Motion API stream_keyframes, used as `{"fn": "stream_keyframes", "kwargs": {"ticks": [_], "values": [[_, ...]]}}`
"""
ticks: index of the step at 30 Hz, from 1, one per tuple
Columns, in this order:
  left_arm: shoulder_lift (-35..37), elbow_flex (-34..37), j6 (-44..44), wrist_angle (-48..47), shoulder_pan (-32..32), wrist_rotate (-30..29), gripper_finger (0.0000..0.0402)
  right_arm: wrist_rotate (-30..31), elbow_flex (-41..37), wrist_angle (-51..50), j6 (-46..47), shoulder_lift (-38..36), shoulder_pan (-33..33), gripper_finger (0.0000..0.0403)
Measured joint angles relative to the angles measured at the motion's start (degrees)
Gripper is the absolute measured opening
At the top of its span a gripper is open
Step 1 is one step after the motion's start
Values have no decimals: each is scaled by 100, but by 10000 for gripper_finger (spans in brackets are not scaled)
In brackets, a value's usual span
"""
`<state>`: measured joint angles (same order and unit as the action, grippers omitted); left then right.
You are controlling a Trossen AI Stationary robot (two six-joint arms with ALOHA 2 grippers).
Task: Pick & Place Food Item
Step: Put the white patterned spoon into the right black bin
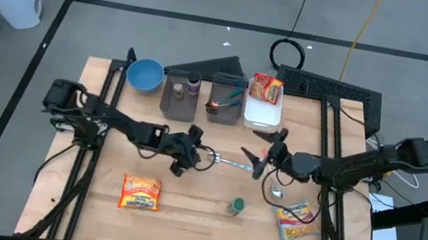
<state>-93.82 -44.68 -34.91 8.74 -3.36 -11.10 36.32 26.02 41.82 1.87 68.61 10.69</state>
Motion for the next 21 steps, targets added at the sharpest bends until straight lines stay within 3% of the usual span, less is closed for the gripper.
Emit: {"fn": "stream_keyframes", "kwargs": {"ticks": [10,21], "values": [[-595,-64,-1144,608,257,54,230,135,-565,372,41,-566,-19,318],[-907,-58,-1834,849,272,198,230,140,-816,773,-64,-686,-21,318]]}}
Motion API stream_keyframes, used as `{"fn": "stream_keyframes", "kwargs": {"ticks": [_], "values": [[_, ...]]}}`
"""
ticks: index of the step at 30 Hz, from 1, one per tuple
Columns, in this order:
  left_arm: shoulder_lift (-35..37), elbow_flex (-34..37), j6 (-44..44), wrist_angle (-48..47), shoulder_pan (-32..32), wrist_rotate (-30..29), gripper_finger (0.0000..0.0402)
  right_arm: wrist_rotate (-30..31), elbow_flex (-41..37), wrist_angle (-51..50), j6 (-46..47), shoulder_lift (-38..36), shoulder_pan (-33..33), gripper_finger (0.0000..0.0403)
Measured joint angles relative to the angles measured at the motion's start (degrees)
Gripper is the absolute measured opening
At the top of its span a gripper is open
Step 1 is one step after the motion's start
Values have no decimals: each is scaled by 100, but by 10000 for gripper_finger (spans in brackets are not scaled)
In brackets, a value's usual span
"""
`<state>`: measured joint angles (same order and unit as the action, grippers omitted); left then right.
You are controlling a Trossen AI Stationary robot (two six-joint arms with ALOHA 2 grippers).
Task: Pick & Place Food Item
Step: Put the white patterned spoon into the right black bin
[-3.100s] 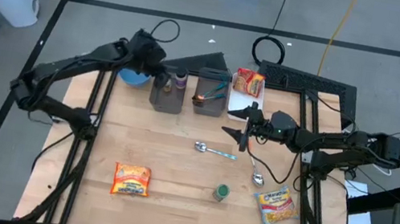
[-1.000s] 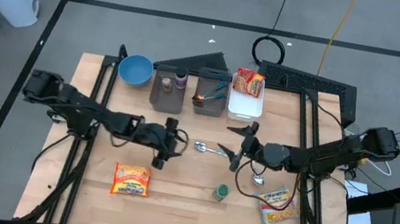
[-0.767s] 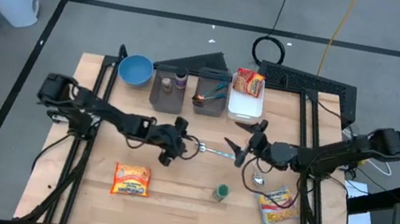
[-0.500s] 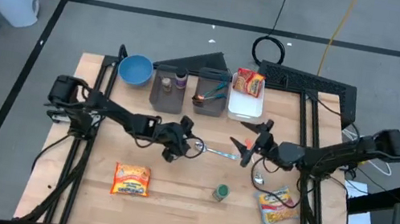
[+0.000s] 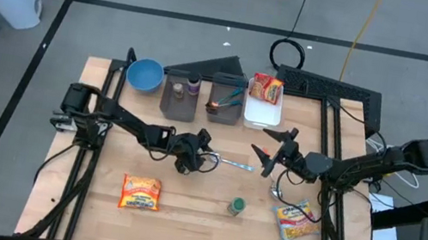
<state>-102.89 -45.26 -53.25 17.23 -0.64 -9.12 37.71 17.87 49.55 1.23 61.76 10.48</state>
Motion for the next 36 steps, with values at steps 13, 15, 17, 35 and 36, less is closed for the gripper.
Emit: {"fn": "stream_keyframes", "kwargs": {"ticks": [13,15,17,35,36], "values": [[-409,-10,-557,616,-4,-145,229,-20,0,44,-39,0,0,318],[-415,-8,-624,685,0,-146,229,-22,0,44,-28,0,0,318],[-415,-8,-734,687,0,-145,229,-22,0,38,-24,0,0,318],[-415,-6,-809,689,2,8,151,-24,0,38,-40,0,0,318],[-415,-6,-807,689,2,8,141,-24,0,38,-41,0,0,318]]}}
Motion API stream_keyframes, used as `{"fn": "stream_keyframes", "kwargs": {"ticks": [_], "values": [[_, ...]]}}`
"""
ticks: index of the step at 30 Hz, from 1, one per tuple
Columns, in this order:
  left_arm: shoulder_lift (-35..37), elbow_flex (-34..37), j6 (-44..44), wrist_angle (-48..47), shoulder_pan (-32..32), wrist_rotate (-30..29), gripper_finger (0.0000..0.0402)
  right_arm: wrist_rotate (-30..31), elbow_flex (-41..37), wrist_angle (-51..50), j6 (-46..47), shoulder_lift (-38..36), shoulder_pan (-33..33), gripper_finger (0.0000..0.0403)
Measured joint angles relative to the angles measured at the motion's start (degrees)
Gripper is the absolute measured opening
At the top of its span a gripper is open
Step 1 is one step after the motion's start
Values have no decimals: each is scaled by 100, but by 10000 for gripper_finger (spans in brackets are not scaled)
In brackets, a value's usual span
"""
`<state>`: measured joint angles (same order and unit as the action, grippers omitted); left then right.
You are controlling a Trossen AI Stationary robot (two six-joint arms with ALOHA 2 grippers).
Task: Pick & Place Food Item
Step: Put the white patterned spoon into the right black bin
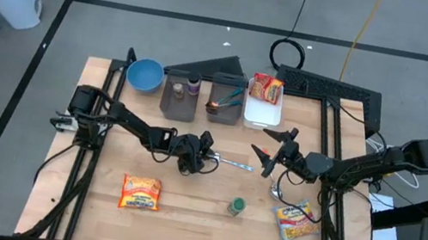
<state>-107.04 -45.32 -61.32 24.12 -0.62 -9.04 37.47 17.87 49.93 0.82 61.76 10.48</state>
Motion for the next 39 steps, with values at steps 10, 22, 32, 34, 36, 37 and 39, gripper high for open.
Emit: {"fn": "stream_keyframes", "kwargs": {"ticks": [10,22,32,34,36,37,39], "values": [[0,2,89,-2,-2,2,74,-2,0,-2,0,0,0,318],[0,4,475,-32,2,0,8,-2,2,-2,0,0,0,318],[-13,-107,1270,-67,17,-446,5,-2,2,-2,0,0,0,318],[-11,-254,1482,-151,17,-550,4,-4,2,-4,0,0,1,318],[-11,-453,1639,-397,23,-562,4,-4,2,-4,0,0,0,318],[-11,-571,1710,-568,24,-559,4,-3,2,-10,0,0,0,318],[-11,-829,1879,-963,22,-478,3,-7,4,-62,2,2,2,318]]}}
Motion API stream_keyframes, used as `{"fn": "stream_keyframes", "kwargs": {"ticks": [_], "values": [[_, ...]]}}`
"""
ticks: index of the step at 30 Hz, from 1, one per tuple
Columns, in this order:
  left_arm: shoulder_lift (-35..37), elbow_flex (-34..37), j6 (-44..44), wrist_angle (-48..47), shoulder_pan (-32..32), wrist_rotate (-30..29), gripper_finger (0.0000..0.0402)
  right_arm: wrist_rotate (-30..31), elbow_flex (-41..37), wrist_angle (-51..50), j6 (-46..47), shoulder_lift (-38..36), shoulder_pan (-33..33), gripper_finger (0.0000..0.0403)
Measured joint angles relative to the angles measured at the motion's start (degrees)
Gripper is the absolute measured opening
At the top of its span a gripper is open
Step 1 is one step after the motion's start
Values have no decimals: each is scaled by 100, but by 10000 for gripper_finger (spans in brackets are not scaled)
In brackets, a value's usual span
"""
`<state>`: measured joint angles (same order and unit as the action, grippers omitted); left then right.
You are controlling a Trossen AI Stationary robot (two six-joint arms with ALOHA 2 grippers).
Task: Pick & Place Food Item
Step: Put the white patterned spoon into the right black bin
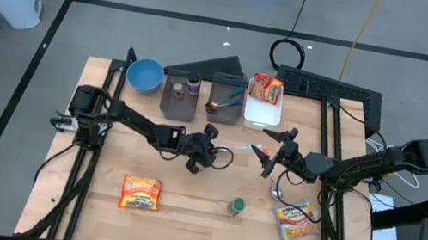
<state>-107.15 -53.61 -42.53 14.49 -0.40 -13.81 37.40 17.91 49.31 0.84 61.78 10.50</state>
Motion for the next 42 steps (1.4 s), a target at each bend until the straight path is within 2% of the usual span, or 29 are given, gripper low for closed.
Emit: {"fn": "stream_keyframes", "kwargs": {"ticks": [5,9,11,16,18,20,23,28,33,42], "values": [[0,-687,503,-1204,0,596,3,-33,2,-116,-2,0,-2,318],[1,-1192,836,-2051,-4,1131,2,-329,113,-423,-41,2,0,318],[2,-1409,941,-2357,-4,1239,2,-426,362,-966,-45,1,-1,318],[7,-1922,1054,-3185,-2,1291,2,-472,1300,-3486,104,2,-83,318],[7,-2100,1101,-3524,1,1392,1,-473,1538,-4075,182,2,-113,318],[7,-2248,1186,-3754,2,1583,1,-684,1599,-4171,136,0,-116,318],[86,-2416,1231,-4042,2,1818,1,-1306,1600,-4222,13,1,-113,318],[457,-2528,1227,-4180,6,1834,1,-1926,1600,-4305,108,196,-113,318],[861,-2537,1217,-4152,30,1829,1,-1962,1600,-4253,128,473,-145,318],[817,-2535,1304,-4365,61,1828,0,-1928,1600,-3853,-97,660,-159,318]]}}
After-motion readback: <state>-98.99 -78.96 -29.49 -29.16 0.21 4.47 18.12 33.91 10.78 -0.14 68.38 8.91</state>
